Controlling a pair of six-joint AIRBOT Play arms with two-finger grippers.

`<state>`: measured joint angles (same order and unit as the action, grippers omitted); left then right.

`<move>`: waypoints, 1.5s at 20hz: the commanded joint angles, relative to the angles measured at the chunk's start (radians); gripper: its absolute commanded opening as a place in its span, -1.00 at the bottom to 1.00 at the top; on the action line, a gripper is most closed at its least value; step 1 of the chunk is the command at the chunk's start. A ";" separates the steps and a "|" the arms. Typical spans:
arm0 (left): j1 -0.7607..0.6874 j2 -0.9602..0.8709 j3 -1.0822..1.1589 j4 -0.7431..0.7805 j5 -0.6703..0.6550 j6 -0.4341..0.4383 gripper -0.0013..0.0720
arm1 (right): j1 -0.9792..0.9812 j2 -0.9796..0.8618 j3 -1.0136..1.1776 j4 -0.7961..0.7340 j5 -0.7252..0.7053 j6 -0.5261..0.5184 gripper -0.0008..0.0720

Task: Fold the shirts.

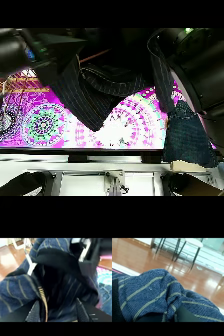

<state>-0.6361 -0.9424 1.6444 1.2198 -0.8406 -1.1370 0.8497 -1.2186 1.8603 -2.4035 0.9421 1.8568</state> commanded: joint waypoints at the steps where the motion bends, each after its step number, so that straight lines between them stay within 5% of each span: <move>1: 0.000 0.115 0.002 0.192 -0.071 -0.045 0.50 | 0.000 0.000 0.000 -0.015 0.008 0.010 -0.68; 5: 0.000 0.220 0.002 0.404 -0.091 -0.141 0.50 | 0.000 0.000 0.000 -0.017 0.009 0.010 -0.68; 10: 0.000 0.183 0.002 0.408 0.003 -0.297 0.50 | 0.000 0.000 0.000 -0.014 0.010 0.018 -0.68; 18: -0.023 -0.194 0.002 0.081 0.564 -0.300 0.50 | 0.000 0.000 0.000 -0.014 0.011 0.023 -0.68; 26: -0.057 -0.294 0.002 0.081 0.755 -0.301 0.48 | 0.001 0.000 0.000 -0.003 0.005 0.023 -0.68; 29: -0.049 -0.298 0.002 0.080 0.793 -0.301 0.24 | 0.001 0.000 0.000 0.017 -0.001 0.023 -0.68; 30: -0.048 -0.298 0.002 0.080 0.786 -0.301 -0.03 | 0.001 0.000 0.000 0.021 -0.005 0.023 -0.68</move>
<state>-0.6876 -1.2308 1.6455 1.3029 -0.0868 -1.4376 0.8501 -1.2190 1.8603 -2.4004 0.9466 1.8797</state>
